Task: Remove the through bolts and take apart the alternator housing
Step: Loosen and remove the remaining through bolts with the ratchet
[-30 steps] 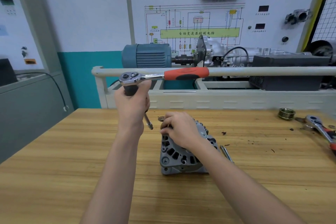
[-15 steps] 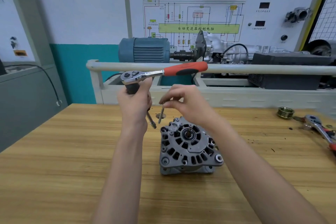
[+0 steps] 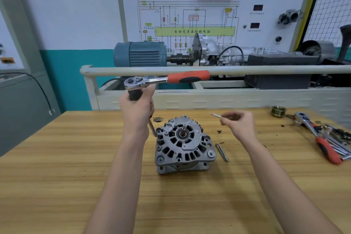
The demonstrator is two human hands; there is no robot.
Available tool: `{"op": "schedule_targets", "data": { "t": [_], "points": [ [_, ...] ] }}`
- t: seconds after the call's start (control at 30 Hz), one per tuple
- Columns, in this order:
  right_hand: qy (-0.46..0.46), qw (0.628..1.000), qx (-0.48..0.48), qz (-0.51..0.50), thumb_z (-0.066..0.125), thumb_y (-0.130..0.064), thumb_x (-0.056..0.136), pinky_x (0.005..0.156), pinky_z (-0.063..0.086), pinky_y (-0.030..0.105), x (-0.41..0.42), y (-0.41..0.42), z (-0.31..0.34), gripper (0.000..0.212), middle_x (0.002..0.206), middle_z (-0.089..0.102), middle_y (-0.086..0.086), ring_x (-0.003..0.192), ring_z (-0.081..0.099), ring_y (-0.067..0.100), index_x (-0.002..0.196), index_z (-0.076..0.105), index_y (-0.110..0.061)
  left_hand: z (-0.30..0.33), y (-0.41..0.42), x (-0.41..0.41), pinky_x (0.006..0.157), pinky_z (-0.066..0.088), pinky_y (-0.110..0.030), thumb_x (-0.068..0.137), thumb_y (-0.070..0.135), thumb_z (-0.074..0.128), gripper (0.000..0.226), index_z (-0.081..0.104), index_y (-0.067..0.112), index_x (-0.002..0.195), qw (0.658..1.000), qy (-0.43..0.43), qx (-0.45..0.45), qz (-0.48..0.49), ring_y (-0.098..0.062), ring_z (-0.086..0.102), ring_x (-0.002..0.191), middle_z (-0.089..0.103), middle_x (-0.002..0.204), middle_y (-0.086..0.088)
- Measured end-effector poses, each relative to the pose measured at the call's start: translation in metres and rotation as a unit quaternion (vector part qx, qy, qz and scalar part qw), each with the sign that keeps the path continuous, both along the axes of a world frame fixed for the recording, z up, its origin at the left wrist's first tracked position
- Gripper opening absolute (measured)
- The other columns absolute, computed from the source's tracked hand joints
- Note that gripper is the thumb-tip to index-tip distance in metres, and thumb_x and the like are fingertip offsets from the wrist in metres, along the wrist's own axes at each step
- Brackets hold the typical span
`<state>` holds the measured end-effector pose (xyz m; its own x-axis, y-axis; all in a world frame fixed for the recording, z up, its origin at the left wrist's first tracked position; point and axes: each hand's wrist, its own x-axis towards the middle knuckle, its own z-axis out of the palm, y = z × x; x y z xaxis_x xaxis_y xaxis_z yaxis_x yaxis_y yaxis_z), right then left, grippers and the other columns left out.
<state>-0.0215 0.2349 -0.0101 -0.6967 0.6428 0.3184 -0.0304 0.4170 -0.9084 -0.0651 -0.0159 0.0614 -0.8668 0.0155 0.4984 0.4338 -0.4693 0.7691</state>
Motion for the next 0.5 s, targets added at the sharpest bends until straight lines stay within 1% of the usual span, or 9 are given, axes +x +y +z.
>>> {"op": "schedule_targets", "data": {
  "t": [0.07, 0.13, 0.17, 0.27, 0.33, 0.43, 0.5],
  "points": [
    [-0.074, 0.997, 0.005, -0.020, 0.075, -0.004, 0.080, 0.059, 0.045, 0.015, 0.003, 0.009, -0.025, 0.016, 0.081, 0.070, 0.000, 0.077, 0.066, 0.012, 0.079, 0.069, -0.020, 0.000, 0.003, 0.003, 0.038, 0.024, -0.016, 0.090, 0.003, 0.059, 0.043, 0.039, 0.018, 0.055, 1.000, 0.001, -0.012, 0.002, -0.005, 0.025, 0.037, 0.033, 0.041, 0.011],
    [-0.136, 0.989, 0.040, -0.036, 0.074, -0.007, 0.081, 0.058, 0.039, 0.010, 0.005, 0.012, -0.047, 0.011, 0.084, 0.068, -0.003, 0.071, 0.057, 0.000, 0.084, 0.071, -0.017, 0.000, 0.006, 0.006, 0.038, 0.024, -0.017, 0.090, 0.003, 0.059, 0.041, 0.039, 0.018, 0.057, 1.000, -0.001, -0.020, -0.001, -0.006, 0.025, 0.038, 0.033, 0.041, 0.010],
    [-0.160, 0.985, 0.058, -0.040, 0.074, -0.008, 0.082, 0.058, 0.039, 0.010, 0.007, 0.014, -0.055, 0.010, 0.085, 0.067, -0.003, 0.069, 0.055, -0.002, 0.085, 0.072, -0.016, 0.001, 0.007, 0.008, 0.038, 0.023, -0.018, 0.090, 0.003, 0.059, 0.041, 0.039, 0.017, 0.057, 1.000, -0.003, -0.023, -0.003, -0.006, 0.025, 0.038, 0.033, 0.042, 0.010],
    [-0.230, 0.967, 0.106, -0.036, 0.075, -0.008, 0.081, 0.068, 0.047, 0.020, 0.011, 0.016, -0.068, 0.010, 0.083, 0.067, -0.004, 0.073, 0.058, 0.006, 0.083, 0.074, -0.018, 0.001, 0.009, 0.012, 0.040, 0.021, -0.019, 0.089, 0.003, 0.058, 0.040, 0.039, 0.017, 0.057, 0.999, 0.002, -0.043, 0.002, -0.007, 0.024, 0.039, 0.032, 0.042, 0.009],
    [-0.239, 0.963, 0.117, -0.038, 0.076, -0.007, 0.080, 0.070, 0.049, 0.021, 0.013, 0.017, -0.071, 0.013, 0.081, 0.067, -0.004, 0.073, 0.058, 0.006, 0.080, 0.073, -0.020, 0.001, 0.011, 0.014, 0.041, 0.020, -0.020, 0.089, 0.002, 0.058, 0.039, 0.039, 0.015, 0.058, 0.998, 0.010, -0.056, 0.006, -0.008, 0.024, 0.040, 0.032, 0.042, 0.008],
    [-0.249, 0.958, 0.141, -0.020, 0.076, -0.008, 0.081, 0.064, 0.043, 0.014, 0.011, 0.017, -0.074, 0.010, 0.087, 0.068, -0.002, 0.068, 0.053, 0.000, 0.088, 0.075, -0.015, 0.001, 0.014, 0.016, 0.041, 0.021, -0.019, 0.089, 0.002, 0.058, 0.038, 0.039, 0.015, 0.058, 0.998, 0.004, -0.066, 0.011, -0.007, 0.024, 0.039, 0.032, 0.041, 0.009],
    [-0.256, 0.954, 0.154, -0.019, 0.077, -0.009, 0.080, 0.068, 0.047, 0.017, 0.010, 0.016, -0.077, 0.012, 0.091, 0.070, 0.000, 0.073, 0.057, 0.005, 0.091, 0.076, -0.013, 0.001, 0.016, 0.017, 0.040, 0.022, -0.019, 0.089, 0.002, 0.058, 0.038, 0.039, 0.014, 0.059, 0.998, 0.002, -0.067, 0.010, -0.007, 0.024, 0.038, 0.032, 0.041, 0.009]
  ]
}}
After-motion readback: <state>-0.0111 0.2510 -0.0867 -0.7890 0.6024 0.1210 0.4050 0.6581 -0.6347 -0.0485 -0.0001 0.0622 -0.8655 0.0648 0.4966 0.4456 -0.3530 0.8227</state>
